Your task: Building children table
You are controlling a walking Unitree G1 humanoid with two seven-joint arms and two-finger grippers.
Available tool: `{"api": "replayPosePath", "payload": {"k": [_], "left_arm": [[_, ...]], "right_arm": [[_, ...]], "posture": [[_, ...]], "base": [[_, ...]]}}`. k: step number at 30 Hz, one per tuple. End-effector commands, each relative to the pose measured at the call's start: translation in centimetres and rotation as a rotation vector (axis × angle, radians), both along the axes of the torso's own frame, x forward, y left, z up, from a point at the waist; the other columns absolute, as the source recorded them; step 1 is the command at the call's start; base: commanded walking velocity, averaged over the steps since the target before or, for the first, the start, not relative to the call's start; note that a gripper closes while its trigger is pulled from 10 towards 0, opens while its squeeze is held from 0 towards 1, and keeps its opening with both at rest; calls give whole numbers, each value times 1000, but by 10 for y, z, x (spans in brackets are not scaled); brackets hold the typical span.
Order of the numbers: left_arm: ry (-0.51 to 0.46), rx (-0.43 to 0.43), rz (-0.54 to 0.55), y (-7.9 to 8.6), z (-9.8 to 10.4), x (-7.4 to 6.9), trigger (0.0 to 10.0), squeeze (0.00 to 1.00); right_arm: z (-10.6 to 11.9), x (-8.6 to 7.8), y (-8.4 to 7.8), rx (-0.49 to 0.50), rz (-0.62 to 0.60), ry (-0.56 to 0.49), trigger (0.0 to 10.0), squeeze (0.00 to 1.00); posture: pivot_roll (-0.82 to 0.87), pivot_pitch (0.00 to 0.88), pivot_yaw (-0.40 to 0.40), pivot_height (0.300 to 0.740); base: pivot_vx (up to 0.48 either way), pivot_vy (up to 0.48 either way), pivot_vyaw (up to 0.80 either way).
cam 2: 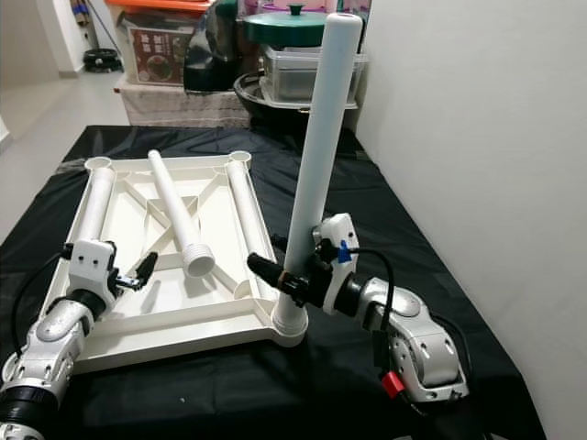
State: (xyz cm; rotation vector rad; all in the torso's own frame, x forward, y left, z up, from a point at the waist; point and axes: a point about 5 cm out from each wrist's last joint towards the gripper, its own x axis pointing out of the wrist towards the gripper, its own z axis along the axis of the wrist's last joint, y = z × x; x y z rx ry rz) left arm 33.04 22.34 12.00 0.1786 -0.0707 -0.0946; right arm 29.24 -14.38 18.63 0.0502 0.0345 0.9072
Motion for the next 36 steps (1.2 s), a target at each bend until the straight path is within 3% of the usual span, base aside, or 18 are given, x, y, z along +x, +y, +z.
{"api": "replayPosePath", "payload": {"k": [1,3,4,5,10,13,14,16,20,21,23,24,28,30,33,34,35,36], "left_arm": [[5,10,1,3,-1,-2,10000,0],[6,13,3,4,-1,-2,10000,0],[6,13,3,4,-1,-2,10000,0],[6,14,3,4,-1,-2,10000,0],[5,13,-3,1,-1,-1,10000,0],[7,14,-5,1,-1,-1,10000,0],[11,14,-7,0,-2,0,10000,0],[12,14,-8,-1,-2,0,10000,0],[13,13,-10,-2,-3,0,10000,0],[13,11,-11,-3,-3,1,10000,0],[12,10,-12,-3,-3,1,10000,0],[12,7,-11,-3,-3,1,10000,0],[11,6,-7,-2,-3,0,10000,0],[11,6,-1,0,-4,-1,10000,0],[12,5,0,-1,-4,-1,10000,0],[12,5,0,-1,-4,-2,10000,0],[12,5,0,-1,-5,-2,10000,0],[12,5,-1,-1,-4,-2,10000,0]], "right_arm": [[-18,10,2,-46,-112,63,0,0],[-28,24,-7,-89,-306,92,0,0],[-28,24,-7,-89,-306,92,0,0],[-41,34,-24,-116,-636,175,0,0],[-47,24,-19,-48,-809,249,0,0],[-43,19,-6,-39,-747,234,0,0],[-39,13,10,-34,-664,207,8941,0],[-38,12,13,-33,-649,198,10000,0],[-33,11,21,-10,-590,179,10000,0],[-27,11,24,15,-538,146,10000,1000],[-21,11,25,26,-497,118,10000,1000],[-13,12,25,56,-442,97,10000,0],[9,6,26,100,-262,30,10000,0],[26,-15,31,96,-9,-26,10000,0],[24,-29,30,29,145,-32,10000,0],[20,-32,29,-9,183,-26,9490,0],[15,-33,27,-31,203,-13,6588,0],[13,-33,25,-40,207,-4,4941,0]], "posture": [[64,0,-81,740],[63,0,-80,740],[63,0,-80,740],[61,0,-77,740],[61,0,-75,740],[61,0,-75,740],[48,0,-71,740],[48,0,-71,740],[46,0,-70,740],[45,0,-72,740],[44,0,-75,740],[44,0,-76,740],[46,0,-82,740],[46,0,-82,740],[46,0,-82,740],[46,0,-82,740],[48,0,-85,740],[48,0,-85,740]], "base": [[0,0,0],[0,0,0],[0,0,0],[0,0,0],[0,0,0],[0,0,0],[0,0,0],[0,0,0],[0,0,0],[0,0,0],[0,0,0],[0,0,0],[0,0,0],[0,0,0],[0,0,0],[0,0,0],[0,0,0],[0,0,0]]}}
